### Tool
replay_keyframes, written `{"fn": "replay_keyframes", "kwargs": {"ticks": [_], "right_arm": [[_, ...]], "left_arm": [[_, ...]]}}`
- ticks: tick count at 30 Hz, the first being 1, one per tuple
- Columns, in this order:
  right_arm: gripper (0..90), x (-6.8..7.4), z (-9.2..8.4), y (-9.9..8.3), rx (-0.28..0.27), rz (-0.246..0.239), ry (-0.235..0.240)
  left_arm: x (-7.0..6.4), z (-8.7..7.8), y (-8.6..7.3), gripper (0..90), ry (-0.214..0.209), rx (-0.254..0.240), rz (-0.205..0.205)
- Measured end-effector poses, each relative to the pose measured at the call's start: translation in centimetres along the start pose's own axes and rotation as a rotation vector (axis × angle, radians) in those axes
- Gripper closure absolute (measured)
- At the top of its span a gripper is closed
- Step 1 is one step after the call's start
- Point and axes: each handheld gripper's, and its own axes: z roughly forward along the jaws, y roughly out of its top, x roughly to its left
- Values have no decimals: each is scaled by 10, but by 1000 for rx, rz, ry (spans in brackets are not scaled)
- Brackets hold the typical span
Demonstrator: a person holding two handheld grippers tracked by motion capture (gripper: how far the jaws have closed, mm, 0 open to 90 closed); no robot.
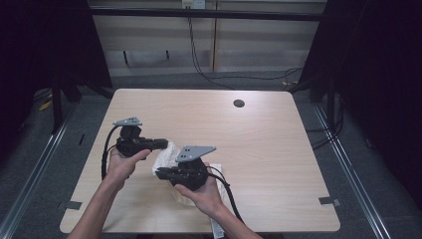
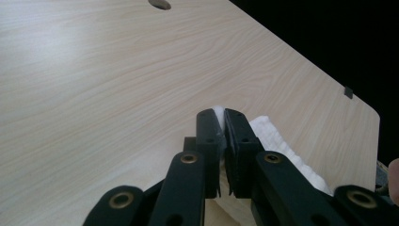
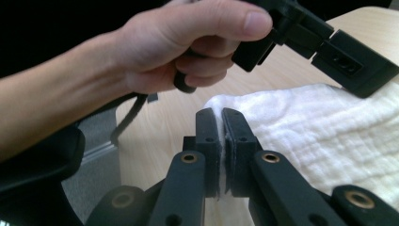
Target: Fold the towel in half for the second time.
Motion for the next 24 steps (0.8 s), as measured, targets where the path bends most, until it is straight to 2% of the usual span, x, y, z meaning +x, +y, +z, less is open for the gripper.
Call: {"fn": "replay_keyframes", "kwargs": {"ticks": [4, 6, 11, 13, 15, 19, 24], "right_arm": [[853, -2, -6, -3, 1, 12, -12], [852, -2, -8, -4, 7, 12, -15], [853, -4, -6, -4, 13, 9, -18], [854, -3, -4, -4, 13, 13, -10], [854, -4, -3, -4, 4, 15, -9], [854, -5, -6, -4, -5, 20, -19], [854, -8, -19, -9, -19, 27, -47]], "left_arm": [[-2, 4, 3, 855, -10, 0, 5], [-1, 5, 0, 856, 0, 8, 9], [4, 2, -5, 856, 6, -5, -17], [6, 0, -5, 856, -12, -18, -29], [5, -1, -3, 856, -9, -20, -22], [2, 5, 1, 855, -3, -11, -15], [-3, 17, 3, 855, -18, -1, -16]]}}
